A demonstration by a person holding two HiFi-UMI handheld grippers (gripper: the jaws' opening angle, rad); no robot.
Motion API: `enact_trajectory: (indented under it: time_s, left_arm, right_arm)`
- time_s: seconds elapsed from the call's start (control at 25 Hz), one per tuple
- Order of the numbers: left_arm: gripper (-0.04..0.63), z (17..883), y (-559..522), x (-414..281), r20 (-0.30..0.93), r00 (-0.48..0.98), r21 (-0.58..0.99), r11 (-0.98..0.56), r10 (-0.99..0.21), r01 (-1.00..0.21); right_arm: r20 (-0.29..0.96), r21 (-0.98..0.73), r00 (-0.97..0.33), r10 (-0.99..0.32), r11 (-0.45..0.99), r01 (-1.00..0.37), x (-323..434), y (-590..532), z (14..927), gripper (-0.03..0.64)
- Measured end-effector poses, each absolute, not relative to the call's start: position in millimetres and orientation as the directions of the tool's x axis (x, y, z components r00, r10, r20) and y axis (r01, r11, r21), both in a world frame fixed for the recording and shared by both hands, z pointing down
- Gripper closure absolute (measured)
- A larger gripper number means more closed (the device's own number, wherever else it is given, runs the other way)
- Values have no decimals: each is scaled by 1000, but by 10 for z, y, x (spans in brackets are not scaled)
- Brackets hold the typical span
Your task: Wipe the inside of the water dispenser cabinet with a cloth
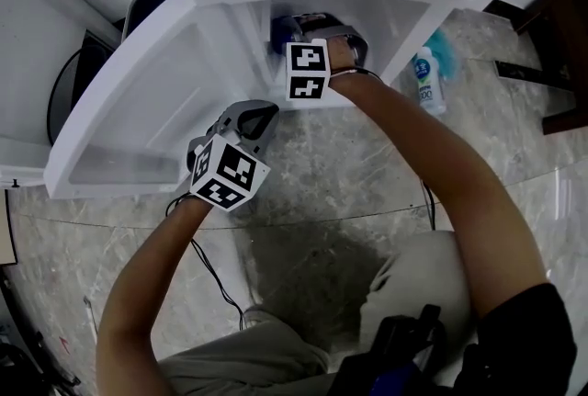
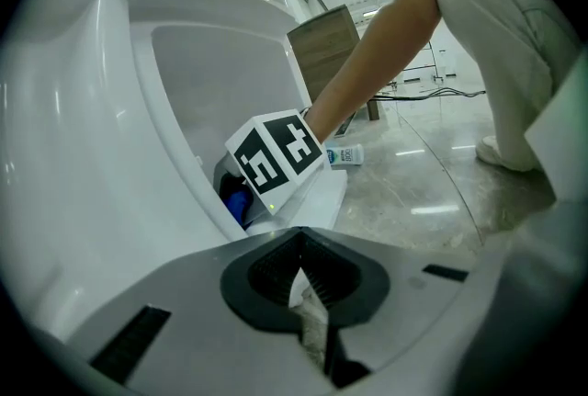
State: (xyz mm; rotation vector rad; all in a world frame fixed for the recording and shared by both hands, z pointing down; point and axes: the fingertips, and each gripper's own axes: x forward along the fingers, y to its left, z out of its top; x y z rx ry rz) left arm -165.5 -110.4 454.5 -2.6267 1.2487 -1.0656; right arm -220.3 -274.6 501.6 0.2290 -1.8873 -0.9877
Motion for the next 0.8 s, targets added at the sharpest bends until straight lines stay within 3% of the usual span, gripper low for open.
enact_trajectory:
  time_s: [0.36, 0.8]
  left_arm:
    - [591, 4451, -1198, -1676, 525, 455, -208, -626, -720, -751]
    - [591, 4448, -1328, -1637, 520, 452, -208, -621, -725, -756]
  right_arm:
    - [659, 721, -501, -561, 661, 208, -2296, -3022, 5023, 468]
    - [661, 716, -515, -546, 665, 214, -2251, -2865, 5047, 471]
